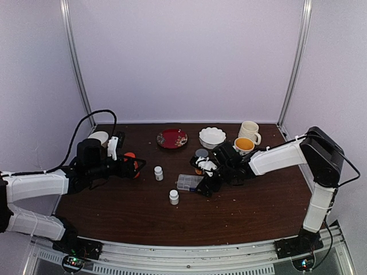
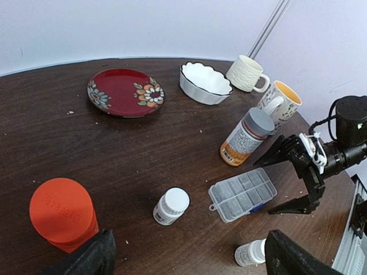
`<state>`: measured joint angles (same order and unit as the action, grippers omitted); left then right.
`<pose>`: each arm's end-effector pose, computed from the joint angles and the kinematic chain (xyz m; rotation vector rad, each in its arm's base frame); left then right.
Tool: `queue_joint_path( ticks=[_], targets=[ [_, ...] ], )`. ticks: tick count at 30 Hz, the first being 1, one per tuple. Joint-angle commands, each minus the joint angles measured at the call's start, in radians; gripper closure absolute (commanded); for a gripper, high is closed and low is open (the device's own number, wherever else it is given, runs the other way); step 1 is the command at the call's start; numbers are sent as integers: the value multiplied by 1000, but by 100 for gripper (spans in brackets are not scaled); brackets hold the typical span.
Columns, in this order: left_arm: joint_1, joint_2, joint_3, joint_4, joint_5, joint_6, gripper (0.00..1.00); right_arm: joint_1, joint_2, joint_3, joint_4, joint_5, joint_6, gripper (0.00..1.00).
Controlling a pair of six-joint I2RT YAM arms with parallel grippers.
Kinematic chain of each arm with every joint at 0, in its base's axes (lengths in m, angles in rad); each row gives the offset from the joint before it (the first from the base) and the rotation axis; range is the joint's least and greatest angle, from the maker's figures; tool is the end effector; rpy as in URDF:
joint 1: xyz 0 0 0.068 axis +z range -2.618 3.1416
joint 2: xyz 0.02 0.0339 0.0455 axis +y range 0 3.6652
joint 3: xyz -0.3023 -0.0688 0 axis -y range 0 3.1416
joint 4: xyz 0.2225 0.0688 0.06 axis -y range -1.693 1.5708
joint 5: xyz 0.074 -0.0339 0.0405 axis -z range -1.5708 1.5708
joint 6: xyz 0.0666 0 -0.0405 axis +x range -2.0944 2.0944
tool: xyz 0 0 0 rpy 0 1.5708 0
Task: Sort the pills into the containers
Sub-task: Pick up the pill container from the center of the board.
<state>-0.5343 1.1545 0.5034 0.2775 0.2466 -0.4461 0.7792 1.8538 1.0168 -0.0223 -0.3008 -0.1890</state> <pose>0.1984 -0.1363 0.2523 0.2611 2.0217 -0.8744 0.2621 0.2866 0.1745 -1.2748 2.1251 0.6261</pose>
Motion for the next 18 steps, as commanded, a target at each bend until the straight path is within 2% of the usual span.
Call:
queue_joint_path(
  ticks=[1,4,10,18],
  targets=[
    [-4,-18,23,0,-24,21,6,41,-18,-2,-49,-32,-54,0],
    [-3,-21,28,-10,-23,24,6,56,-40,-16,-71,-50,-81,0],
    [-4,-18,34,-11,-23,26,6,46,-122,-98,19,-14,-53,0],
    [-4,-26,20,-10,-36,24,6,33,-62,-56,47,67,-32,0]
  ],
)
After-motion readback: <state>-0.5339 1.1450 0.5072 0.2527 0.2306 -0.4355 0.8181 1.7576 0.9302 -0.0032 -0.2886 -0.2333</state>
